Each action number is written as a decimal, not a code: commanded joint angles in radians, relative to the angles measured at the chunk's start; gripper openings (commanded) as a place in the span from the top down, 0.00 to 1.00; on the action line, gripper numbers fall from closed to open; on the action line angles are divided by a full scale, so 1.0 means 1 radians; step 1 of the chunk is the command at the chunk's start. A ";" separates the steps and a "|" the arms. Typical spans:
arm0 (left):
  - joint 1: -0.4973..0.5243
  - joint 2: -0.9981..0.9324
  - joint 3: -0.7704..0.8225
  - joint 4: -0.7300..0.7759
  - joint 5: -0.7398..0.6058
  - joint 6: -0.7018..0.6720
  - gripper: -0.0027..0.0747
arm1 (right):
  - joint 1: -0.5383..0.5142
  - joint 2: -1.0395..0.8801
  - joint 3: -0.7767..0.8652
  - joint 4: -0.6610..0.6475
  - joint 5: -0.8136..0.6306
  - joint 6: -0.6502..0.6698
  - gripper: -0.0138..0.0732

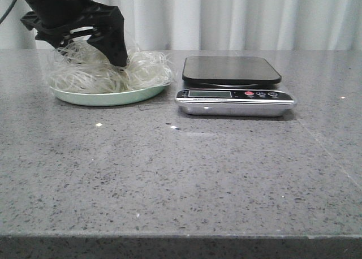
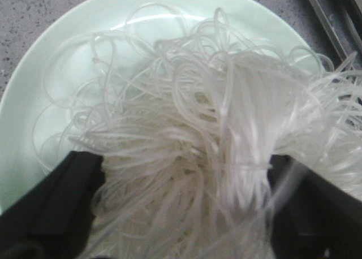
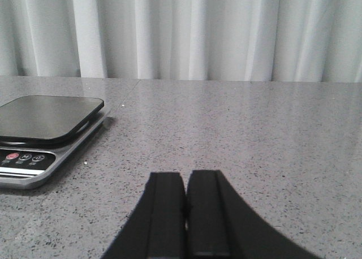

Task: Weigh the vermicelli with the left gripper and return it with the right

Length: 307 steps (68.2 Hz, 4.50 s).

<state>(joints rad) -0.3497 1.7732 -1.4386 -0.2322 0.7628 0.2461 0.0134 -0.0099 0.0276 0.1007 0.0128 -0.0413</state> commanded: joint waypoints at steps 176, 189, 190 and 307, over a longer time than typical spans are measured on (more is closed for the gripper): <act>-0.283 0.245 -0.649 -0.038 0.064 -0.017 0.78 | 0.002 -0.013 -0.007 0.001 -0.075 -0.006 0.67; -0.283 0.245 -0.649 -0.040 0.073 -0.017 0.55 | 0.002 -0.013 -0.007 0.001 -0.075 -0.006 0.67; -0.283 0.245 -0.649 -0.040 0.073 -0.017 0.55 | 0.002 -0.013 -0.007 0.001 -0.075 -0.006 0.67; 0.167 -0.621 0.073 0.153 -0.218 -0.090 0.69 | 0.002 -0.013 -0.007 0.001 -0.075 -0.006 0.67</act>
<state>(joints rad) -0.2057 1.2864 -1.5005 -0.0758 0.7383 0.1668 0.0134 -0.0099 0.0276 0.1007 0.0134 -0.0413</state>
